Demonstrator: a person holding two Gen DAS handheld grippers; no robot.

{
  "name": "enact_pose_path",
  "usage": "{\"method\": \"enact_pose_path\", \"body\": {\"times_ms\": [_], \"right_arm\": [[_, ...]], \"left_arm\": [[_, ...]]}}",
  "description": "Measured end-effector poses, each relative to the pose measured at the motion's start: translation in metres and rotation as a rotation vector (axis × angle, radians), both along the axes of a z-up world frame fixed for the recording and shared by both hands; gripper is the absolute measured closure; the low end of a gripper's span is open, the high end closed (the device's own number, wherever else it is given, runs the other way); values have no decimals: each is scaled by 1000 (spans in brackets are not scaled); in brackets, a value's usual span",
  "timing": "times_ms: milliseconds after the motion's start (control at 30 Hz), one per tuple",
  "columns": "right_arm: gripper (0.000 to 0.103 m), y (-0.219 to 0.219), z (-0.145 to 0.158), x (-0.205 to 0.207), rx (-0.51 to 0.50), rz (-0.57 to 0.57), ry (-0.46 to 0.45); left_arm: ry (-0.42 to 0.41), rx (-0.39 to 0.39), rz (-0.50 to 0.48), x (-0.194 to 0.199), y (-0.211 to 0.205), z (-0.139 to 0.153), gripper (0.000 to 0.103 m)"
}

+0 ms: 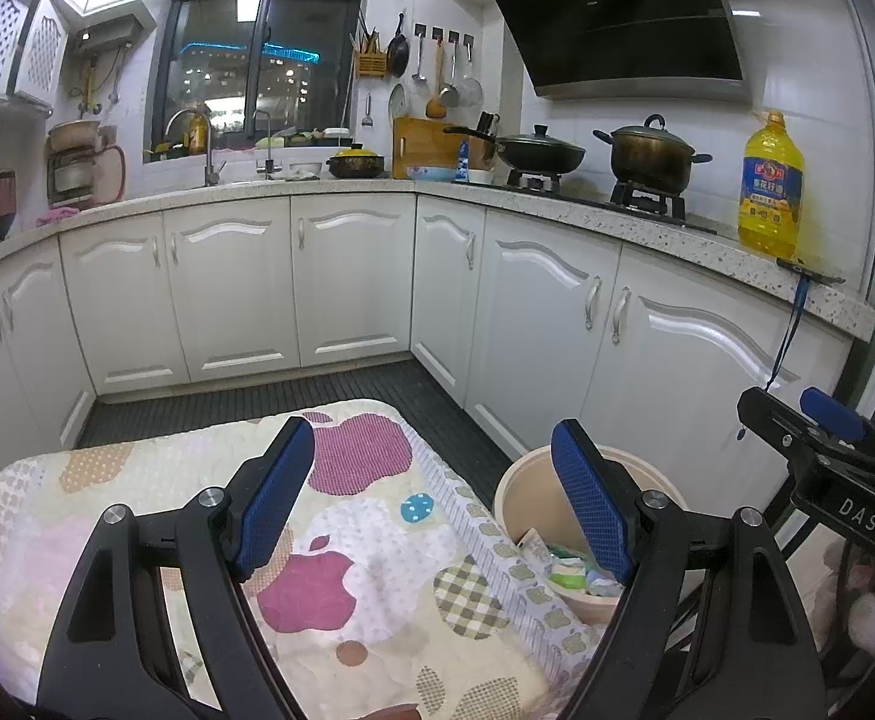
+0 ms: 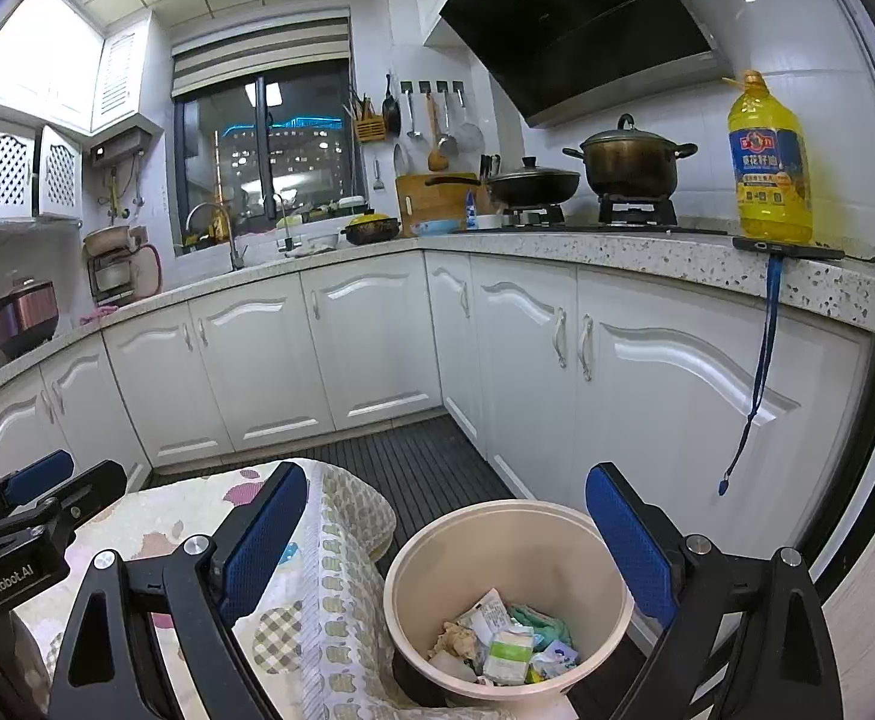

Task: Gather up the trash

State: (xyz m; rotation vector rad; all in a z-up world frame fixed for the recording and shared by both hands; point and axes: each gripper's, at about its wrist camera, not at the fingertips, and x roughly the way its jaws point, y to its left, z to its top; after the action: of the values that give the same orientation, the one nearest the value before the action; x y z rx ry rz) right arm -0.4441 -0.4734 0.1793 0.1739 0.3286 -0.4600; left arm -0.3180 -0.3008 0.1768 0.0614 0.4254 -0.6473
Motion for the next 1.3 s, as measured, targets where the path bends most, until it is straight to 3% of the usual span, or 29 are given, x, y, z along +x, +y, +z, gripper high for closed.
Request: {"method": "enact_pose_path", "body": {"times_ms": [1300], "right_arm": [[10,-3,-3,11,16,24,16]], "left_arm": [[-4,40,-20,0,-9,-6,22]]}}
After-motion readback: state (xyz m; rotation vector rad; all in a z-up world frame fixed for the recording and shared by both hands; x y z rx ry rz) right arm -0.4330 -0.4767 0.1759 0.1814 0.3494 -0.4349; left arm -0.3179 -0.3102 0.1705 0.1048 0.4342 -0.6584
